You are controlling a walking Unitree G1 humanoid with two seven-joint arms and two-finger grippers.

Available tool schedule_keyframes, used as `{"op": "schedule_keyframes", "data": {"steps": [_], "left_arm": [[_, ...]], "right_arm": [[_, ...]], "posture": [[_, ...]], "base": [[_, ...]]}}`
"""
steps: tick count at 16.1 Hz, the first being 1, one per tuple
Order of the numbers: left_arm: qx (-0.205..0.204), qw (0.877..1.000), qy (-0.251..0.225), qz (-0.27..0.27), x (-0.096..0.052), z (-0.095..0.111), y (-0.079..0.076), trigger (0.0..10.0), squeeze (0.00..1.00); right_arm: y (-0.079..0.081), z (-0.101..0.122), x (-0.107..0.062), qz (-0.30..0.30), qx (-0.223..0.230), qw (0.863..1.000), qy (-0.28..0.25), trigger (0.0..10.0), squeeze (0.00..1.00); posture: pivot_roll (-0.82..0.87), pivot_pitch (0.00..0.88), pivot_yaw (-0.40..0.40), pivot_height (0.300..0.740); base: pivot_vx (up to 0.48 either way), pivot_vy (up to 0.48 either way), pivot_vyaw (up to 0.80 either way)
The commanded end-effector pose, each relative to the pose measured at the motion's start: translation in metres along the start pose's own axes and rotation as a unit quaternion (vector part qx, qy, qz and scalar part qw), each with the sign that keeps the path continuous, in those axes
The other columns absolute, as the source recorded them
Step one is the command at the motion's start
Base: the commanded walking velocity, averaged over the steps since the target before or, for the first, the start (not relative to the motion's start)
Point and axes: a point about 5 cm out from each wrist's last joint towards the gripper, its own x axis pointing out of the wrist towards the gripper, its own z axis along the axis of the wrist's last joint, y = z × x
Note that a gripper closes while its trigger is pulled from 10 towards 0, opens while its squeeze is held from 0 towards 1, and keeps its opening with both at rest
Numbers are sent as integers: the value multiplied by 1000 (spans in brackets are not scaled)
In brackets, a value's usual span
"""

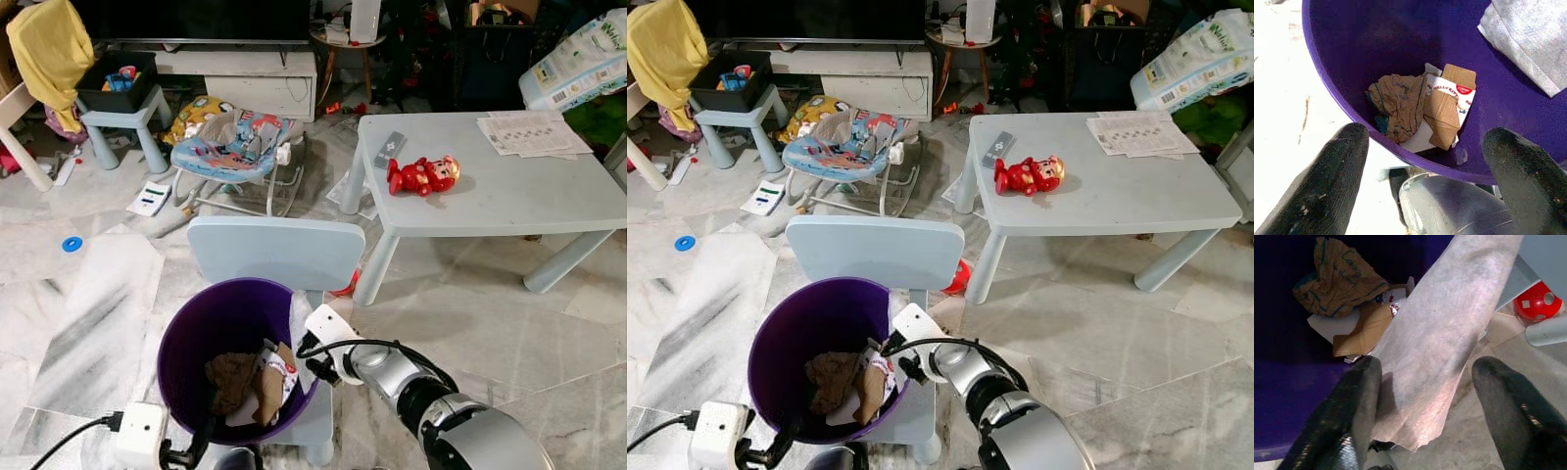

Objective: Picking trash to rubbish bin

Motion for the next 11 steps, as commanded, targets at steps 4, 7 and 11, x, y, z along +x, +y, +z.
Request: {"op": "schedule_keyframes", "data": {"steps": [4,7,11], "left_arm": [[8,1000,6,-1,-1,-5,0,10000,0],[8,1000,6,-1,0,-9,1,10000,0],[5,1000,18,2,8,-22,10,10000,0]], "right_arm": [[25,1,6,33,21,999,-4,0,0],[24,2,6,32,27,999,-6,0,0],[21,10,5,25,30,999,-24,0,0]], "posture": [[226,155,-82,740],[226,155,-82,740],[226,155,-79,740]], "base": [[0,0,0],[0,0,0],[0,0,0]]}}
